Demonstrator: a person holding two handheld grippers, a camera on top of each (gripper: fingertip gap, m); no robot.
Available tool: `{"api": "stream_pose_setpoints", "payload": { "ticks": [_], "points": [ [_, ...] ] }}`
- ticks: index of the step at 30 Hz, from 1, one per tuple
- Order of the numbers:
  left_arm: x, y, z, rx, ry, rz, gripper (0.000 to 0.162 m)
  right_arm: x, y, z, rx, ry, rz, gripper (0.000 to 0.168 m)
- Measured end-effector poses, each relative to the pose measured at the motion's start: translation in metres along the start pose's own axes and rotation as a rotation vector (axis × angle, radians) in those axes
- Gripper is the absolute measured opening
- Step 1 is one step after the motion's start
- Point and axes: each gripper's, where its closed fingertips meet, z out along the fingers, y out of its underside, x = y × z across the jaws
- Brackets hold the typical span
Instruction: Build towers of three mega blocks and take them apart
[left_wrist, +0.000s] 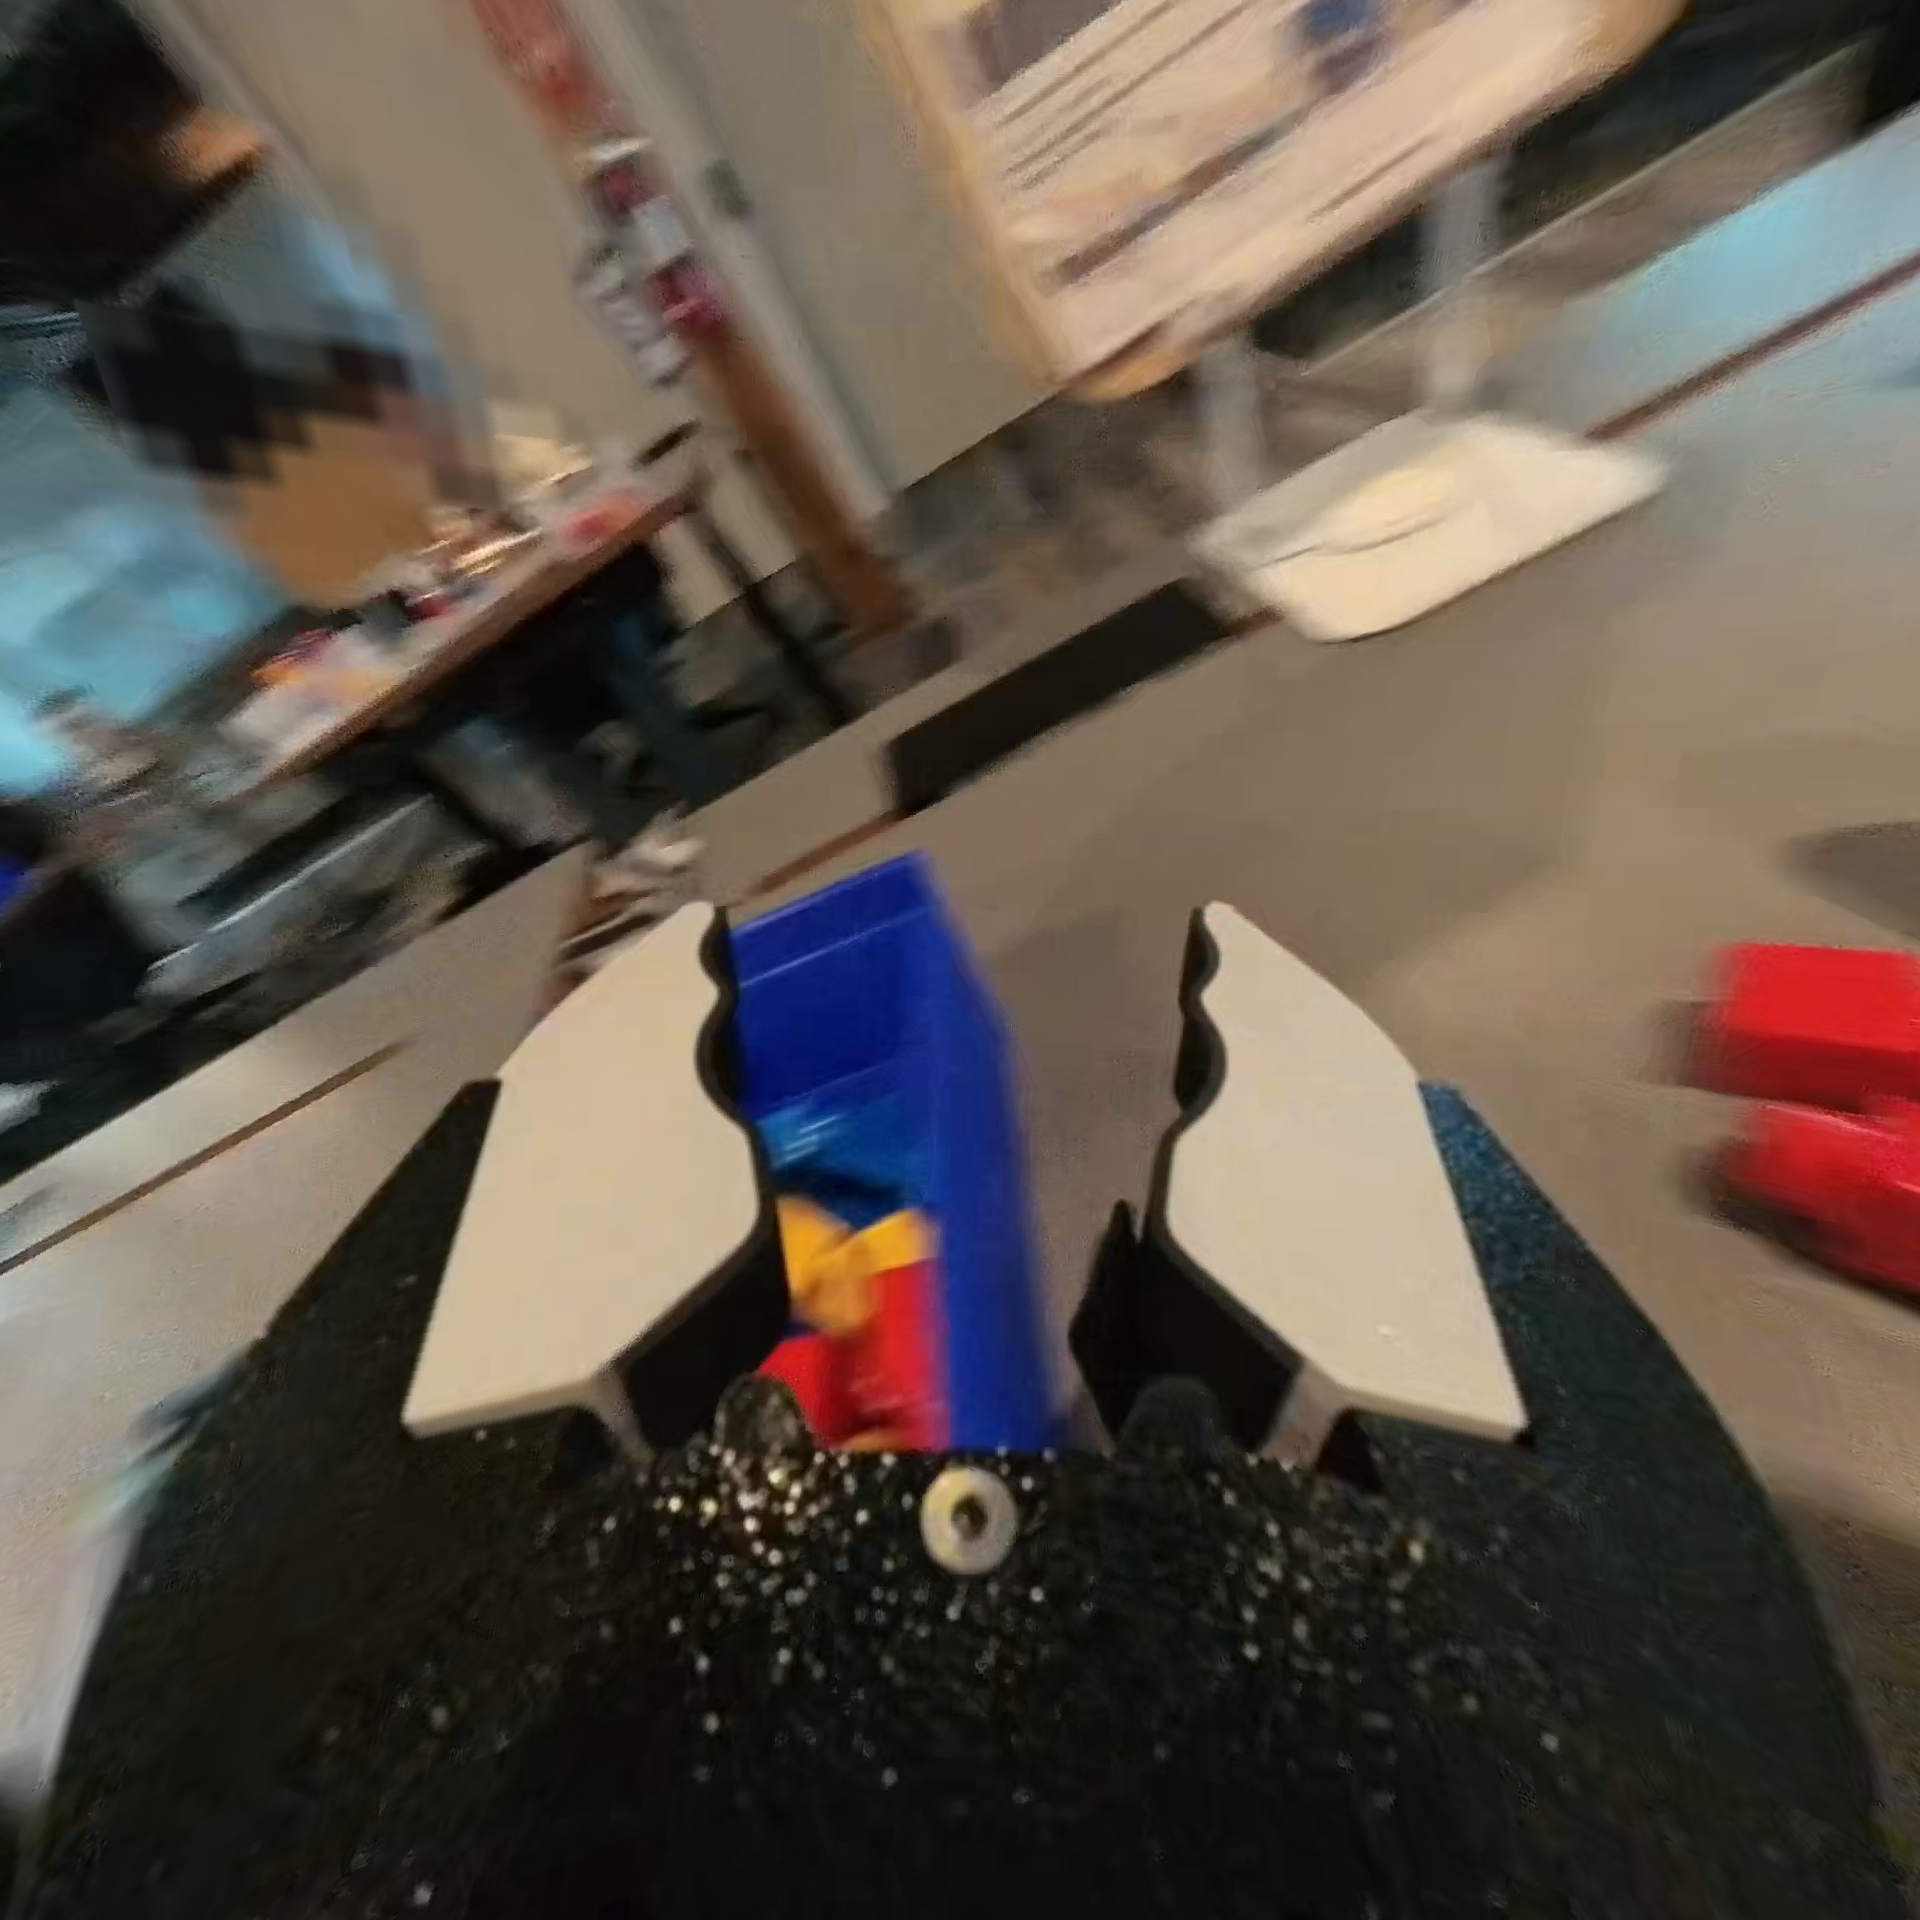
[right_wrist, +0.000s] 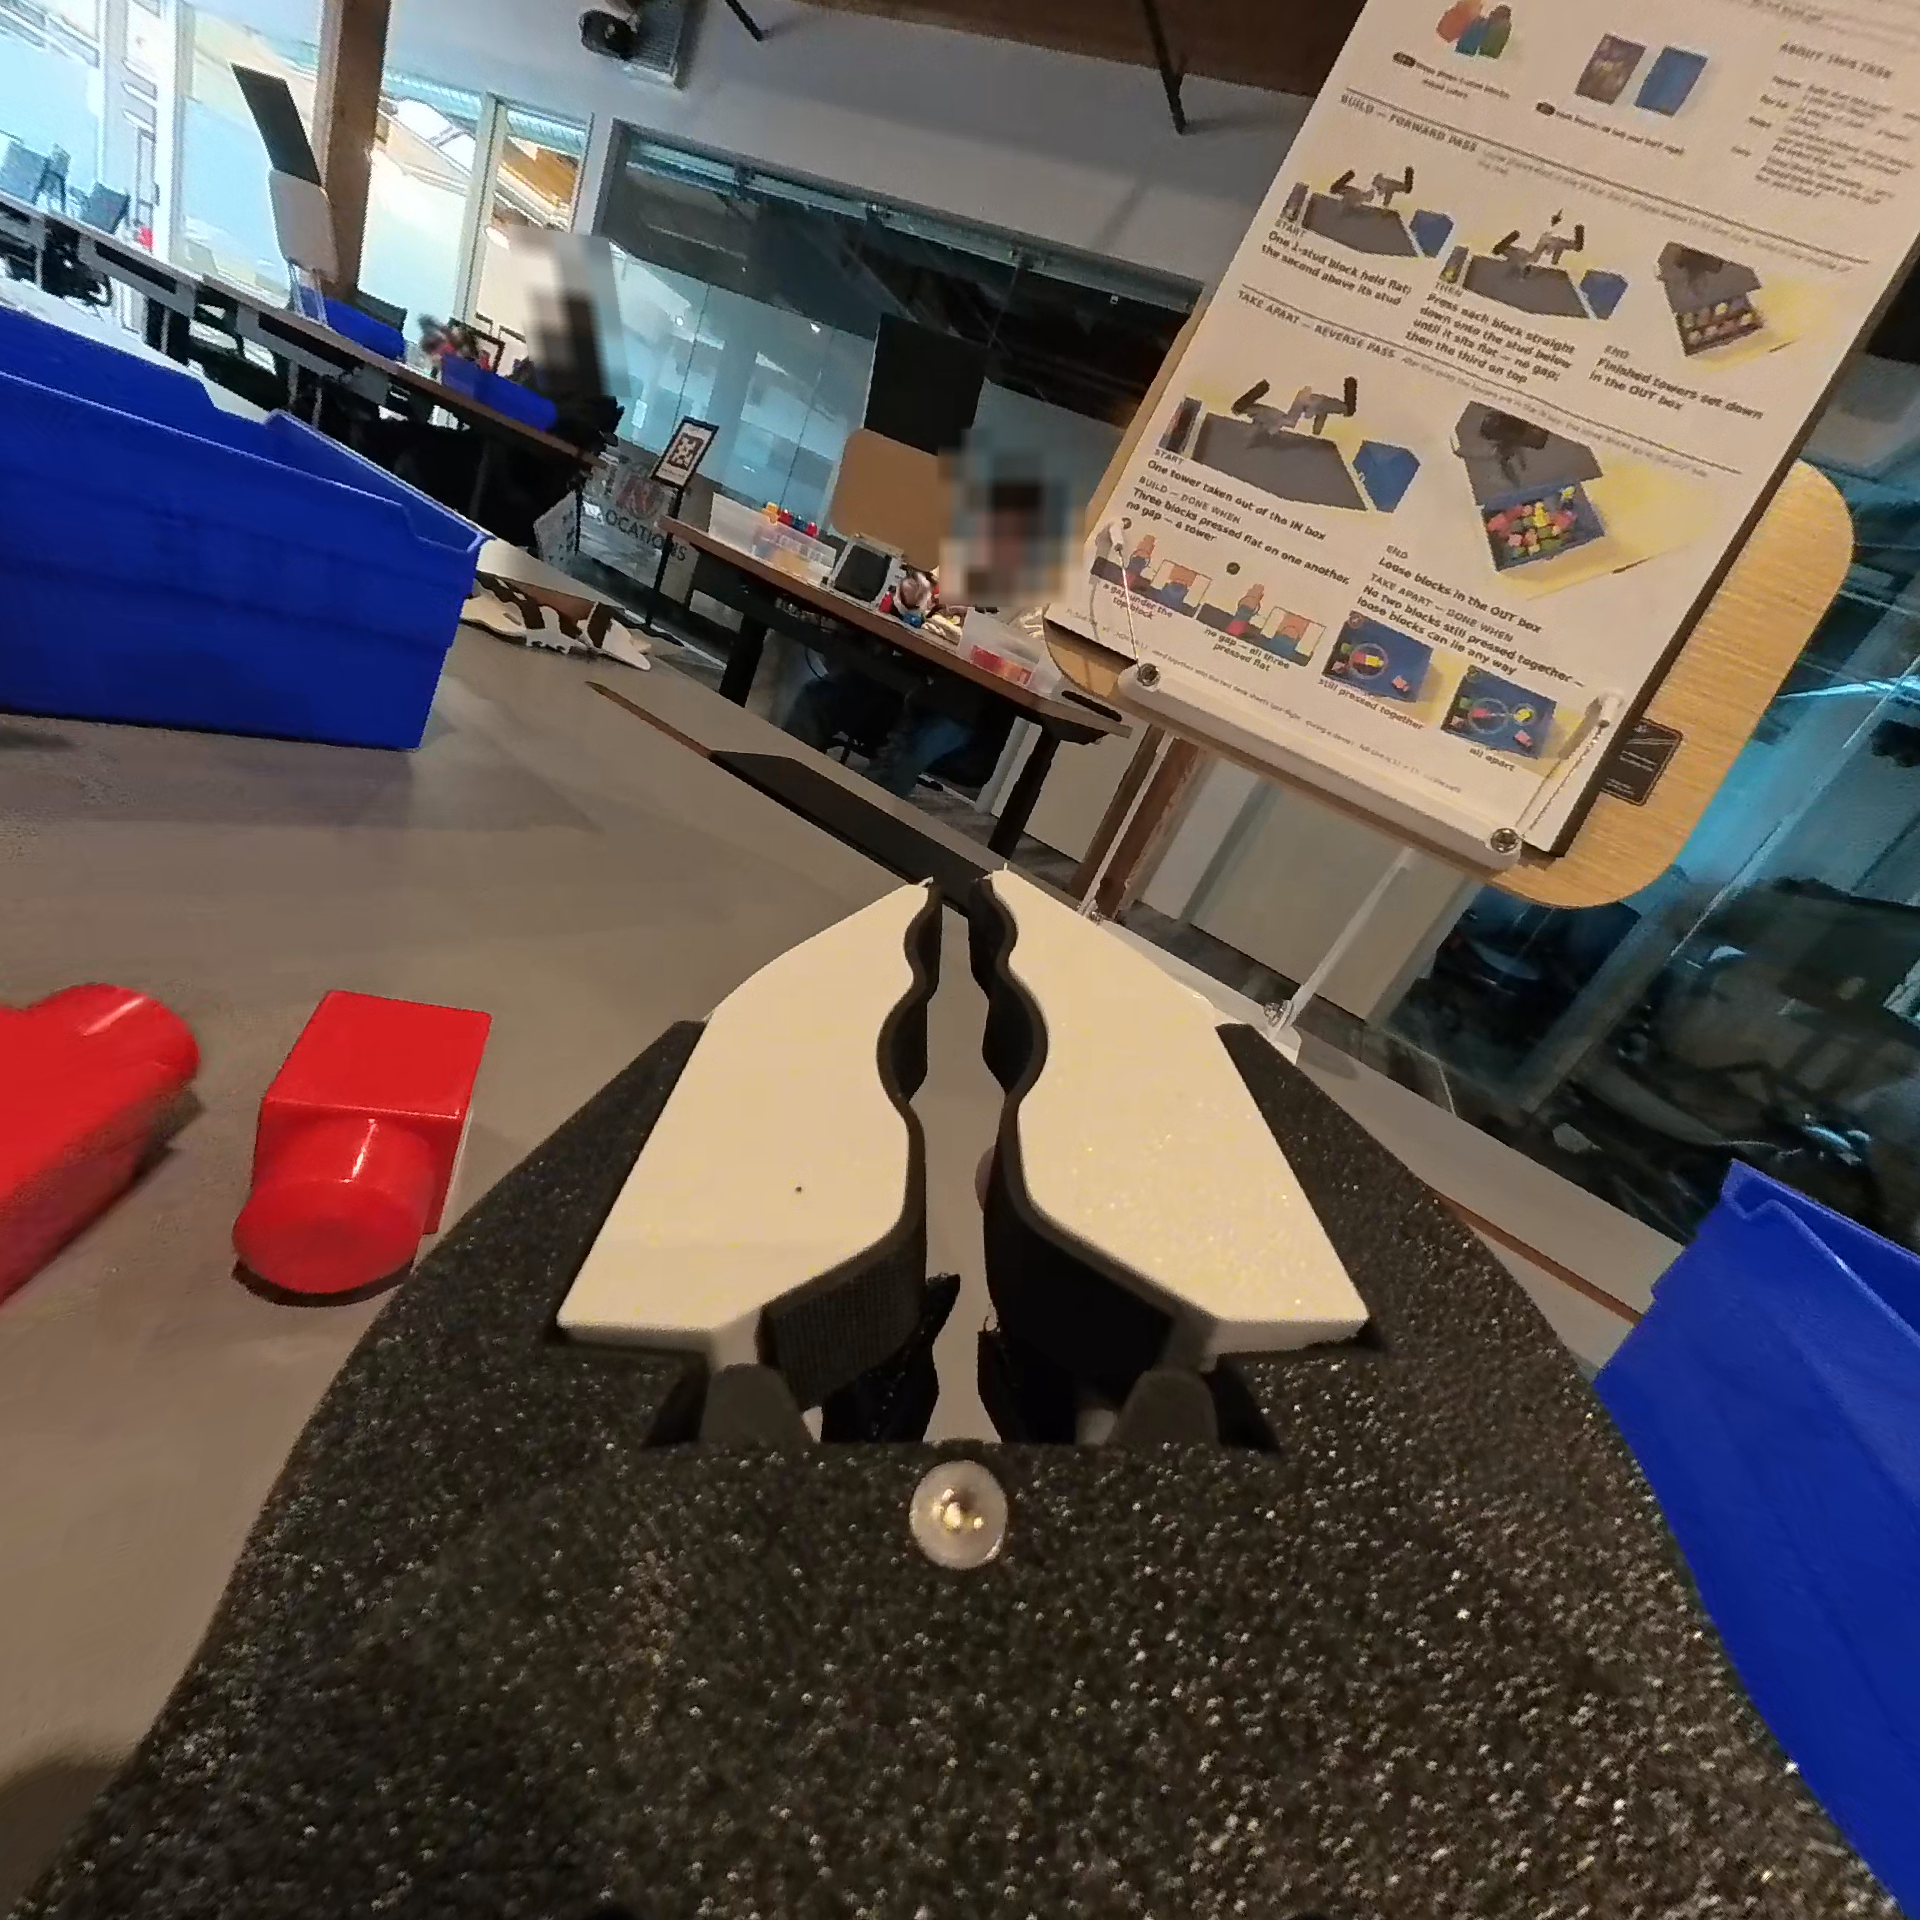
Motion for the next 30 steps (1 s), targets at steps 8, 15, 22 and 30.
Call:
{"api": "stream_pose_setpoints", "payload": {
  "ticks": [8, 15, 22, 30],
  "points": [
    [-0.092, 0.158, 0.091, -0.622, -0.011, -0.068, 0.08, 0.001, 0.0, 0.001, 0.0, 0.001, 0.002, 0.005],
    [-0.094, 0.197, 0.106, -0.724, 0.021, -0.015, 0.043, 0.001, 0.0, 0.002, -0.001, 0.0, 0.001, 0.005],
    [-0.097, 0.124, 0.084, -0.482, -0.088, 0.051, 0.038, 0.001, 0.0, 0.002, 0.0, 0.0, 0.001, 0.005],
    [0.047, -0.015, 0.011, -0.058, 0.326, 0.129, 0.038, 0.001, 0.001, 0.002, -0.001, -0.001, 0.001, 0.005]
  ]
}}
